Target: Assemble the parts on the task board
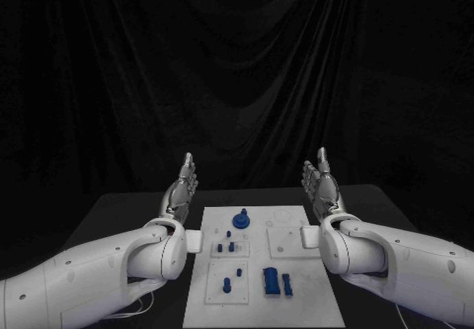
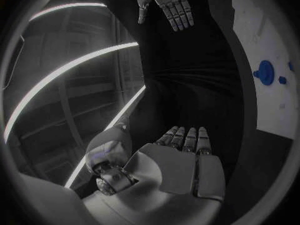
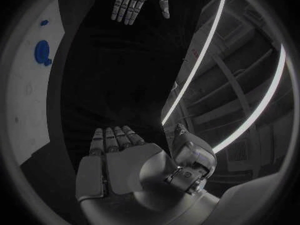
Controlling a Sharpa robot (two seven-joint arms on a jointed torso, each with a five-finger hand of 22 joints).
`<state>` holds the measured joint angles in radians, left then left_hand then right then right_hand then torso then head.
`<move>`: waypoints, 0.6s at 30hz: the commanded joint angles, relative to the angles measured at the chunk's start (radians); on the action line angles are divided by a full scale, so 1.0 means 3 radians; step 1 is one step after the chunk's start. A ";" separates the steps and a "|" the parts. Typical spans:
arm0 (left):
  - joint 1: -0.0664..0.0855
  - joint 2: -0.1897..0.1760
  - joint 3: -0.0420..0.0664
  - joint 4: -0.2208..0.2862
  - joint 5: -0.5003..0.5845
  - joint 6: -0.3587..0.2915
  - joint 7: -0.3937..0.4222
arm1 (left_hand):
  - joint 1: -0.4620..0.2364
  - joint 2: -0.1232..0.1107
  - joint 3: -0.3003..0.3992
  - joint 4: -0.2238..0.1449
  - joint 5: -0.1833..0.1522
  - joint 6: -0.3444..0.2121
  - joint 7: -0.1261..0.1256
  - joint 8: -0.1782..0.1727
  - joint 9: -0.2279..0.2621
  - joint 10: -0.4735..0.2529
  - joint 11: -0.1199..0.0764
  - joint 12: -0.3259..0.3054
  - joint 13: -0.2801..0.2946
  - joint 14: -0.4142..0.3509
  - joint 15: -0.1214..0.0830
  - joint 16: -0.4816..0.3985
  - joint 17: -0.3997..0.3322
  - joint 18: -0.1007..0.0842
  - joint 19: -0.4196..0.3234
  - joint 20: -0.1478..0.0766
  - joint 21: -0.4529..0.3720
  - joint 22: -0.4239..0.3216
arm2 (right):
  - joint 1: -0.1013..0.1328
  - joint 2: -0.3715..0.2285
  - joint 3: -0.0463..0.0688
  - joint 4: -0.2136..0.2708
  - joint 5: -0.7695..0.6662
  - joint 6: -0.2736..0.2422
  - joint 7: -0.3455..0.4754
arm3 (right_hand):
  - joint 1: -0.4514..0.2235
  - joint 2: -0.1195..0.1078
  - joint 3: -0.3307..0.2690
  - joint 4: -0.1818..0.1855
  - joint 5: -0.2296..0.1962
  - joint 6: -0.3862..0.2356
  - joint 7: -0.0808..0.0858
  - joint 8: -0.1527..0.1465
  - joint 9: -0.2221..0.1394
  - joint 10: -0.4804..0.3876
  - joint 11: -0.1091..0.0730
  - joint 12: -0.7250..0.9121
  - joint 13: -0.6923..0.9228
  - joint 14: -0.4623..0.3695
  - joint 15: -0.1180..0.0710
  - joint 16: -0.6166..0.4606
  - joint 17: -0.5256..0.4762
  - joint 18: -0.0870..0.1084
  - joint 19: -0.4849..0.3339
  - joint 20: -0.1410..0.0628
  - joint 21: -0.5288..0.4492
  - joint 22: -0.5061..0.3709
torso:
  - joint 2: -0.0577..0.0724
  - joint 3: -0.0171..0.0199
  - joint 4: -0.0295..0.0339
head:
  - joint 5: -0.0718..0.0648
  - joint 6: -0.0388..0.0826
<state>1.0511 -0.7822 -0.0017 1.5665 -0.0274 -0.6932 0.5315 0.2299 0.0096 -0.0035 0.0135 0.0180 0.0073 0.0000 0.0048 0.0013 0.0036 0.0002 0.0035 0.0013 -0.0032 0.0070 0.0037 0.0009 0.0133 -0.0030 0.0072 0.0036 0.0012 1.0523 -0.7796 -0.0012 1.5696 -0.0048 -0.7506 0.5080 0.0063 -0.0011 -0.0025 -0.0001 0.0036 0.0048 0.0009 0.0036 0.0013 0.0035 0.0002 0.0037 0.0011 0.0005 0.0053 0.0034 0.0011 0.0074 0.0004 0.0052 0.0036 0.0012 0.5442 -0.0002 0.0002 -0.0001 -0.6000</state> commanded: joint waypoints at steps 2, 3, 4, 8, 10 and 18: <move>-0.0004 0.0007 0.0006 0.0012 0.0091 -0.0256 -0.0038 | -0.0265 -0.0032 0.0012 -0.0045 -0.0060 -0.0024 0.0000 -0.0016 -0.0004 -0.0012 -0.0001 -0.0012 -0.0004 0.0011 -0.0023 -0.0012 -0.0003 -0.0044 0.0010 -0.0024 -0.0012 -0.0004 | -0.0008 -0.0001 0.0004 0.0001 0.0016 -0.0065 0.0040 | -0.0021 0.0004 0.0008 0.0000 -0.0012 -0.0016 -0.0003 -0.0012 -0.0004 -0.0012 -0.0001 -0.0012 -0.0004 -0.0002 -0.0018 -0.0011 -0.0004 -0.0025 -0.0001 -0.0017 -0.0012 -0.0004 | 0.0000 0.0001 -0.0001 | 0.0000 0.0000; -0.0004 0.0007 0.0006 0.0012 0.0091 -0.0256 -0.0038 | -0.0286 -0.0032 0.0012 -0.0045 -0.0060 -0.0024 0.0000 -0.0016 -0.0004 -0.0012 -0.0001 -0.0012 -0.0004 0.0011 -0.0023 -0.0012 -0.0003 -0.0044 0.0010 -0.0024 -0.0012 -0.0004 | -0.0008 -0.0001 0.0004 0.0001 0.0016 -0.0065 0.0040 | -0.0021 0.0004 0.0008 0.0000 -0.0012 -0.0016 -0.0003 -0.0012 -0.0004 -0.0012 -0.0001 -0.0012 -0.0004 -0.0002 -0.0018 -0.0011 -0.0004 -0.0025 -0.0001 -0.0017 -0.0012 -0.0004 | 0.0000 0.0001 -0.0001 | 0.0000 0.0000; -0.0004 0.0007 0.0006 0.0012 0.0091 -0.0256 -0.0038 | -0.0302 -0.0032 0.0012 -0.0045 -0.0060 -0.0024 0.0000 -0.0016 -0.0004 -0.0012 -0.0001 -0.0012 -0.0004 0.0011 -0.0023 -0.0012 -0.0003 -0.0044 0.0010 -0.0024 -0.0012 -0.0004 | -0.0008 -0.0001 0.0004 0.0001 0.0016 -0.0065 0.0040 | -0.0021 0.0004 0.0008 0.0000 -0.0012 -0.0016 -0.0003 -0.0012 -0.0004 -0.0012 -0.0001 -0.0012 -0.0004 -0.0002 -0.0018 -0.0011 -0.0004 -0.0025 -0.0001 -0.0017 -0.0012 -0.0004 | 0.0000 0.0001 -0.0001 | 0.0000 0.0000; -0.0004 0.0007 0.0006 0.0012 0.0091 -0.0256 -0.0038 | -0.0372 -0.0032 0.0012 -0.0045 -0.0060 -0.0024 0.0000 -0.0016 -0.0004 -0.0012 -0.0001 -0.0012 -0.0004 0.0011 -0.0023 -0.0012 -0.0003 -0.0044 0.0010 -0.0024 -0.0012 -0.0004 | -0.0008 -0.0001 0.0004 0.0001 0.0016 -0.0065 0.0040 | -0.0021 0.0004 0.0008 0.0000 -0.0012 -0.0016 -0.0003 -0.0012 -0.0004 -0.0012 -0.0001 -0.0012 -0.0004 -0.0002 -0.0018 -0.0011 -0.0004 -0.0025 -0.0001 -0.0017 -0.0012 -0.0004 | 0.0000 0.0001 -0.0001 | 0.0000 0.0000; -0.0004 0.0007 0.0006 0.0012 0.0091 -0.0256 -0.0038 | -0.0405 -0.0032 0.0012 -0.0045 -0.0060 -0.0024 0.0000 -0.0016 -0.0004 -0.0012 -0.0001 -0.0012 -0.0004 0.0011 -0.0023 -0.0012 -0.0003 -0.0044 0.0010 -0.0024 -0.0012 -0.0004 | -0.0008 -0.0001 0.0004 0.0001 0.0016 -0.0065 0.0040 | -0.0021 0.0004 0.0008 0.0000 -0.0012 -0.0016 -0.0003 -0.0012 -0.0004 -0.0012 -0.0001 -0.0012 -0.0004 -0.0002 -0.0018 -0.0011 -0.0004 -0.0025 -0.0001 -0.0017 -0.0012 -0.0004 | 0.0000 0.0001 -0.0001 | 0.0000 0.0000; -0.0004 0.0007 0.0006 0.0012 0.0091 -0.0256 -0.0038 | -0.0766 -0.0032 0.0012 -0.0045 -0.0060 -0.0024 0.0000 -0.0016 -0.0004 -0.0012 -0.0001 -0.0012 -0.0004 0.0011 -0.0023 -0.0012 -0.0003 -0.0044 0.0010 -0.0024 -0.0012 -0.0004 | -0.0008 -0.0001 0.0004 0.0001 0.0016 -0.0065 0.0040 | -0.0021 0.0004 0.0008 0.0000 -0.0012 -0.0016 -0.0003 -0.0012 -0.0004 -0.0012 -0.0001 -0.0012 -0.0004 -0.0002 -0.0018 -0.0011 -0.0004 -0.0025 -0.0001 -0.0017 -0.0012 -0.0004 | 0.0000 0.0001 -0.0001 | 0.0000 0.0000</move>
<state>1.0506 -0.7821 -0.0016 1.5672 -0.0056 -0.7565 0.5123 0.0067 0.0001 -0.0009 0.0053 0.0063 0.0073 0.0000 0.0049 0.0016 0.0036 0.0001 0.0035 0.0015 -0.0032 0.0071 0.0037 0.0012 0.0135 -0.0030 0.0072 0.0036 0.0015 1.0523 -0.7795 -0.0011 1.5696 0.0020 -0.7582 0.5102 0.0064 -0.0011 -0.0026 -0.0001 0.0037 0.0049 0.0010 0.0036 0.0017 0.0035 0.0002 0.0038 0.0013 0.0004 0.0053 0.0035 0.0013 0.0075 0.0004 0.0052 0.0036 0.0013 0.5442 0.0000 0.0000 -0.0001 -0.5998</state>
